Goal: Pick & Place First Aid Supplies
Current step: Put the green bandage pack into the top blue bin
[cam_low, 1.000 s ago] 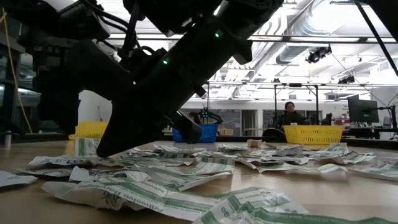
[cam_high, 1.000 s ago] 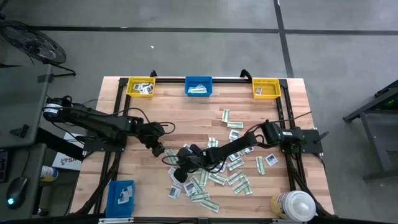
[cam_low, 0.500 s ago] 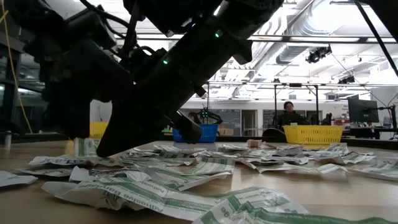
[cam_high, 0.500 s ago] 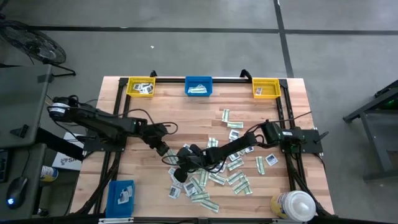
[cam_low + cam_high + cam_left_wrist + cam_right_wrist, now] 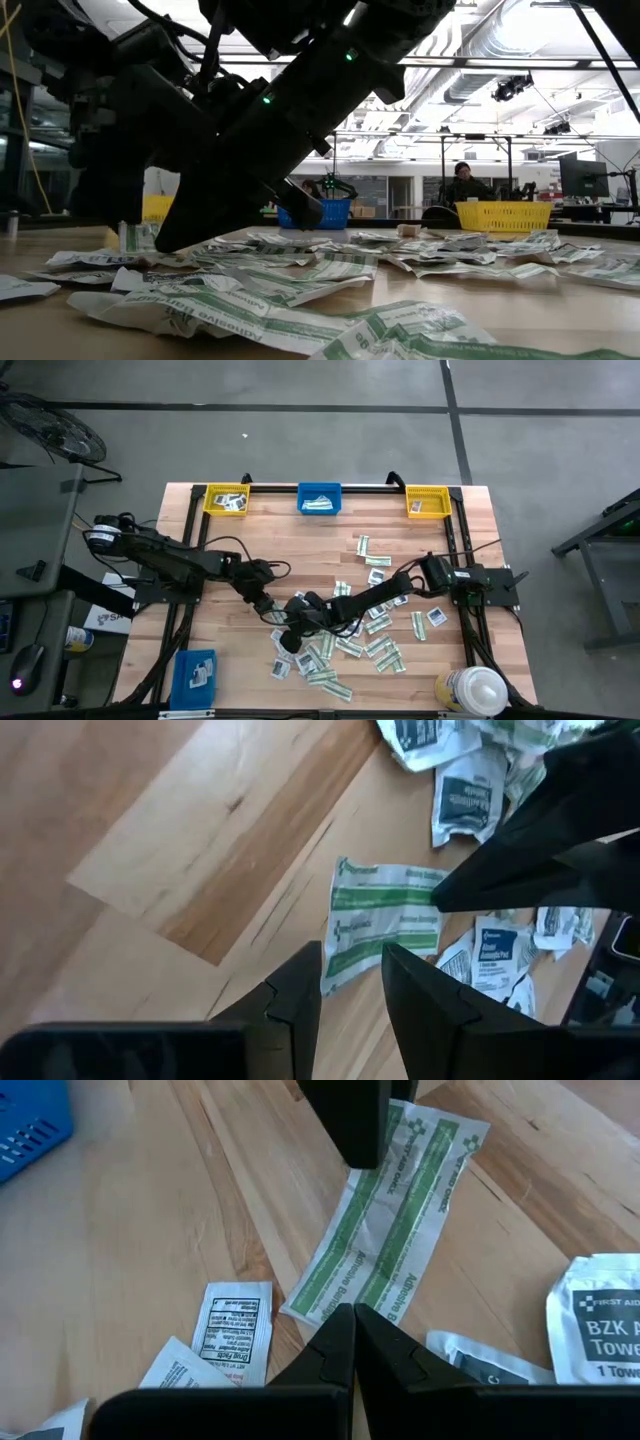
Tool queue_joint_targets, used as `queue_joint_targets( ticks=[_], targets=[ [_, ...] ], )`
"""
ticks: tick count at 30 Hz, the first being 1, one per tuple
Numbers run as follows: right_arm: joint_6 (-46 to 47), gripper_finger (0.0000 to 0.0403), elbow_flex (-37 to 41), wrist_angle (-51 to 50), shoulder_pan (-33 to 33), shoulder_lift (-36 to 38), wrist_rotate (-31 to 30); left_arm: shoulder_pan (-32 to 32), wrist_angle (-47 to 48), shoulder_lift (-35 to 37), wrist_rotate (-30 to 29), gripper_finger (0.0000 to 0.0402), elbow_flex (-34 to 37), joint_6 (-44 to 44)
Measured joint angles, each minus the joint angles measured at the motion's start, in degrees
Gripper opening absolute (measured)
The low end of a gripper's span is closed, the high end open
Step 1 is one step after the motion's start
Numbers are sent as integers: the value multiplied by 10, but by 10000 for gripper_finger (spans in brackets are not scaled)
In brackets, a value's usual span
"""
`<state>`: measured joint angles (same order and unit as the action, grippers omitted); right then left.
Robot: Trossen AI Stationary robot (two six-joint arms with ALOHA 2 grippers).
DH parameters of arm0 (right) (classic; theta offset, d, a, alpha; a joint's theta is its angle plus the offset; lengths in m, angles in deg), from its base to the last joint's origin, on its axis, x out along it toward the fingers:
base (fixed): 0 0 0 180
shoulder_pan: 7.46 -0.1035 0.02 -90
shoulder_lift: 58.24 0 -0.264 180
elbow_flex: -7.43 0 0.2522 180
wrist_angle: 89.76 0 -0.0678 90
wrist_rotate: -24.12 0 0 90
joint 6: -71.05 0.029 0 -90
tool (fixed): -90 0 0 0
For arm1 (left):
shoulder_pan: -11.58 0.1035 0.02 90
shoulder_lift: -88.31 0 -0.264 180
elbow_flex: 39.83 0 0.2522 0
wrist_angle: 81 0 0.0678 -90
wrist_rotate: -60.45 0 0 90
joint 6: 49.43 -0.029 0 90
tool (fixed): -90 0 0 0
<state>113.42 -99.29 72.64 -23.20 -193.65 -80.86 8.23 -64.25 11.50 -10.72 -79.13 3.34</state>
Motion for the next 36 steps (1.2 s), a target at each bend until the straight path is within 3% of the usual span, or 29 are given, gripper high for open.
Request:
queue_joint_targets(
  ticks=[3,7,17,25,30,36],
  targets=[
    [-4,0,0,0,0,0,1,0,1,-5,1,83,0,0],
    [-4,0,0,0,0,0,4,0,0,-7,2,12,0,1],
    [-21,0,1,-1,1,9,31,0,-3,-7,2,1,0,5],
    [-61,0,2,-46,7,79,37,0,0,-7,1,1,0,11],
    [-69,0,2,-102,16,130,9,0,-4,-7,1,1,0,16],
    [-105,0,2,-182,19,206,-54,0,-77,2,-9,0,-5,31]
  ],
)
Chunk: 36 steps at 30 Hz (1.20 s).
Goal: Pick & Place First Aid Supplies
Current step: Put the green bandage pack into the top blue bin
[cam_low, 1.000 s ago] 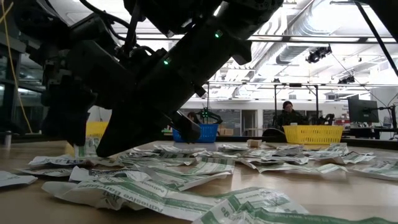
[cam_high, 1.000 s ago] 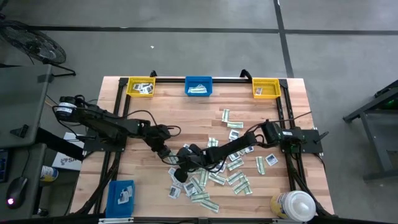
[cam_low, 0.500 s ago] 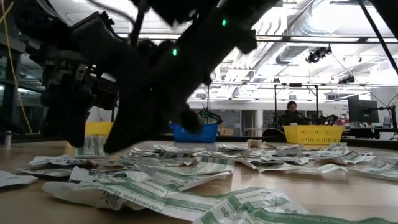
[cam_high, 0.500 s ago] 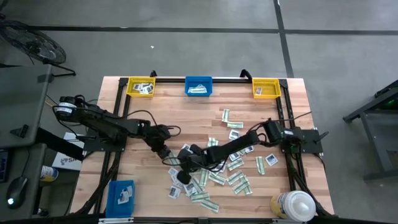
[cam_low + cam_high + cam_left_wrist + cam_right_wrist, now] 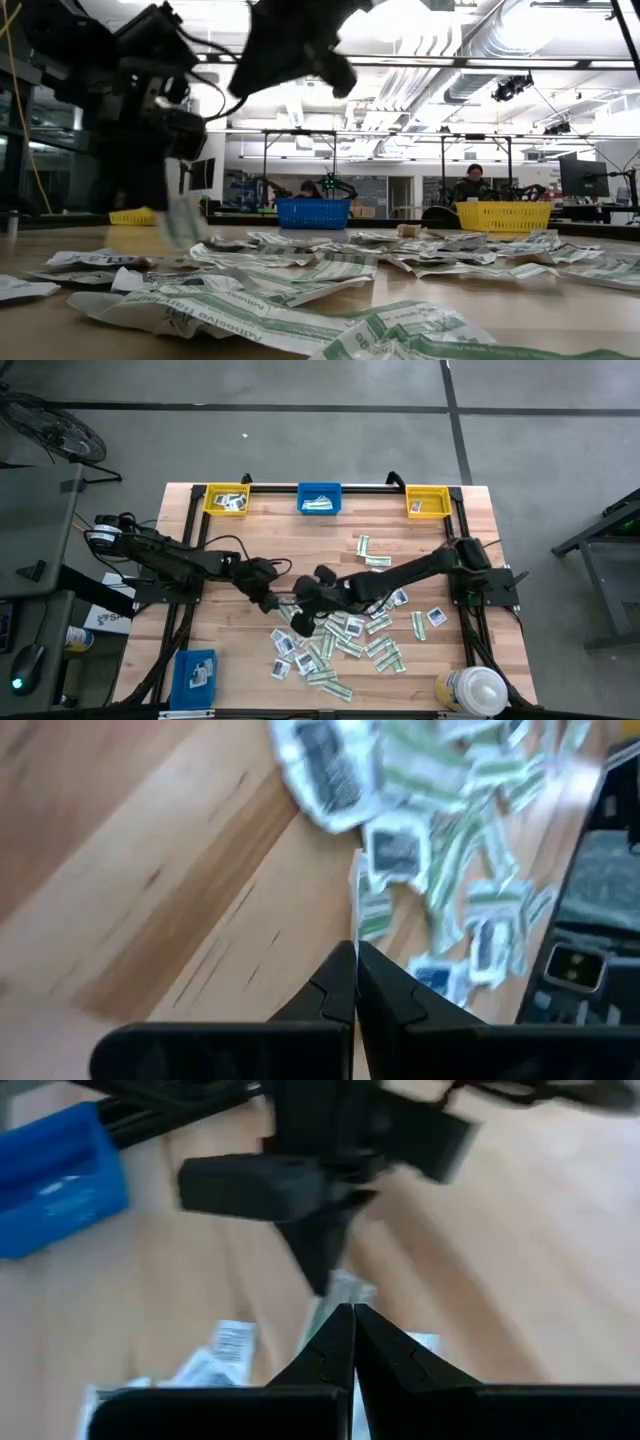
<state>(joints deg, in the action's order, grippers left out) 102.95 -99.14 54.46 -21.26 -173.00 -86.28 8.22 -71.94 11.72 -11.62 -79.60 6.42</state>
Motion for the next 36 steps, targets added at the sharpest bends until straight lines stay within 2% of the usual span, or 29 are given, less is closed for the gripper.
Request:
queue_joint_targets(
  ticks=[5,8,10,12,15,18,24,27,30,36],
  targets=[
    [-22,0,0,-67,7,60,-60,1,2,15,-21,0,-26,2],
    [-37,0,0,-103,16,86,-70,9,6,18,-1,0,-52,4],
    [-41,0,0,-135,23,102,-72,19,39,24,35,0,-71,4],
    [-49,0,0,-165,31,116,-74,25,83,23,43,0,-95,0],
    [-68,0,0,-208,43,128,-76,37,182,30,32,0,-131,-22],
    [-90,0,0,-239,54,132,-76,58,224,31,-8,0,-167,-39],
    [-116,0,0,-276,70,135,-75,114,211,30,-114,0,-223,-63],
    [-116,0,0,-279,77,144,-87,154,206,28,-146,0,-245,-77],
    [-126,0,-1,-275,87,152,-100,200,168,18,-136,0,-251,-101],
    [-140,0,-1,-273,121,157,-105,287,78,-46,-66,0,-251,-122]
  ],
)
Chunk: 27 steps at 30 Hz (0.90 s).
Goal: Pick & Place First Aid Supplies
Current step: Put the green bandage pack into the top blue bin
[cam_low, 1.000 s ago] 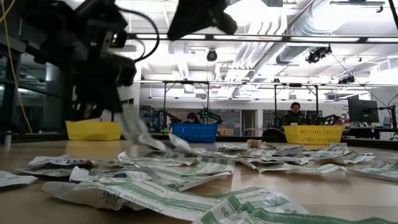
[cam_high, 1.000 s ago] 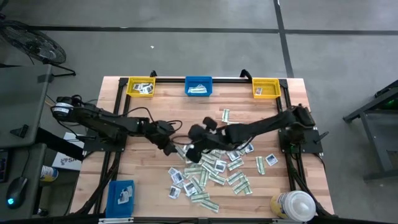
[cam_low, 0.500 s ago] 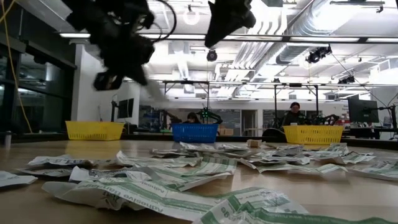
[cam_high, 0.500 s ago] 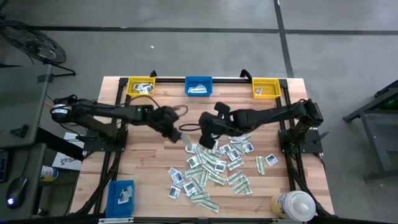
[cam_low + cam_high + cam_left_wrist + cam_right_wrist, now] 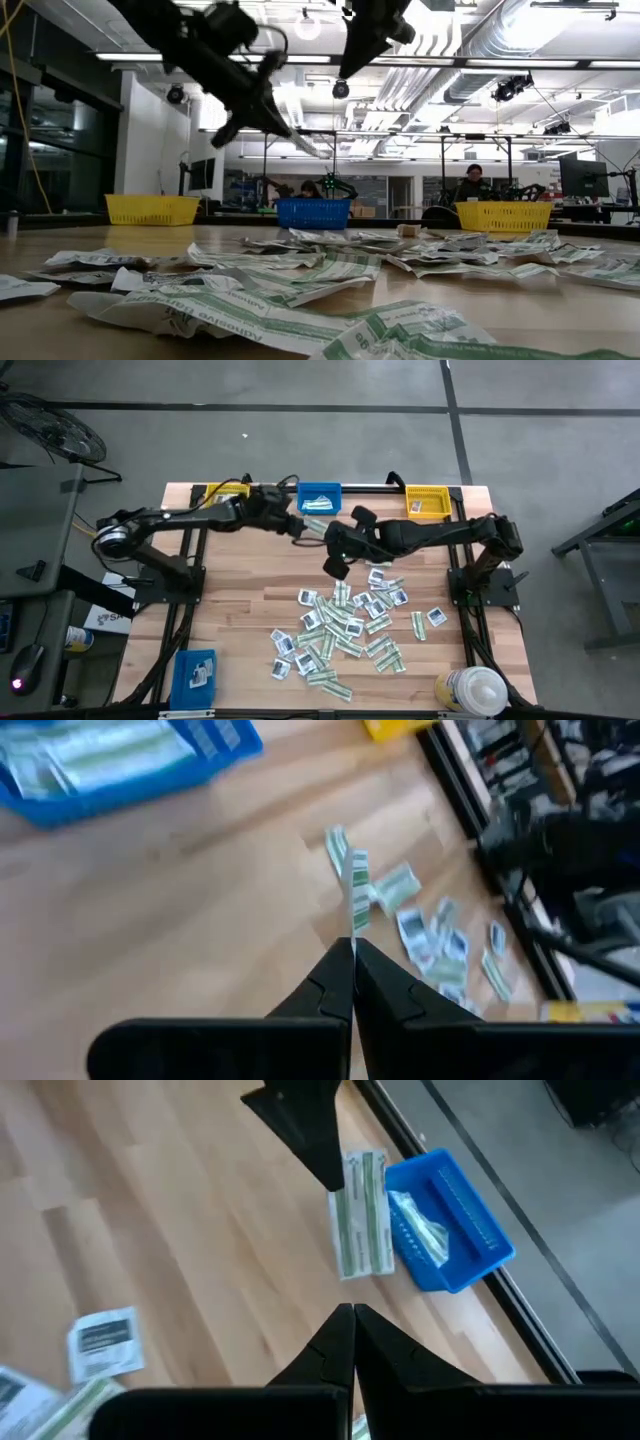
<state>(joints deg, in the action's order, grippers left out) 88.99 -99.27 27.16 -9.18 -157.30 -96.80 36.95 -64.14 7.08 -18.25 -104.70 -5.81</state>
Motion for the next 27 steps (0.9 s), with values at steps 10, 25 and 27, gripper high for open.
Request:
queue_joint_targets(
  ticks=[10,25,27],
  targets=[
    [30,0,0,-1,45,0,15,86,-142,-121,80,0,0,16],
    [65,0,0,6,92,0,9,125,-66,-202,24,0,-122,-34],
    [70,0,0,6,95,0,9,125,-43,-221,7,0,-147,-34]
  ],
)
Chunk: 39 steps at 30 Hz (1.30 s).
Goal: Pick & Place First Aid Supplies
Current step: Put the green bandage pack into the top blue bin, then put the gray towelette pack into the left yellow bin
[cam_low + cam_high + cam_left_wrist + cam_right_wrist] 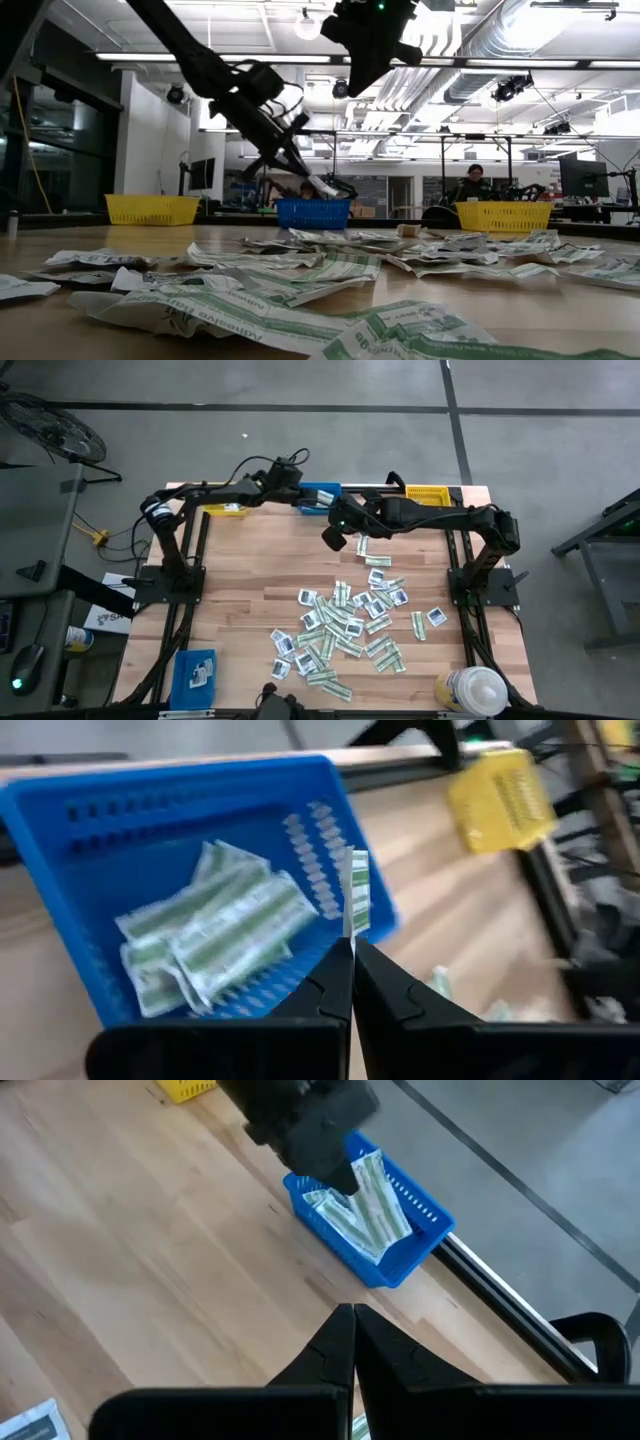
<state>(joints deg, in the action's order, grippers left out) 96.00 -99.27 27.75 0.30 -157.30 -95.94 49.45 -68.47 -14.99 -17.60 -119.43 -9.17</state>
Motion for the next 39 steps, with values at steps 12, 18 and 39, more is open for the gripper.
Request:
queue_joint_targets(
  ticks=[12,18,39],
  targets=[
    [12,0,0,-1,1,0,-2,3,59,-27,-25,29,-44,-35],
    [7,0,0,-3,1,0,1,27,73,-27,-1,98,-44,-39],
    [-42,0,162,208,-34,1,235,-33,255,110,55,137,74,-119]
  ],
)
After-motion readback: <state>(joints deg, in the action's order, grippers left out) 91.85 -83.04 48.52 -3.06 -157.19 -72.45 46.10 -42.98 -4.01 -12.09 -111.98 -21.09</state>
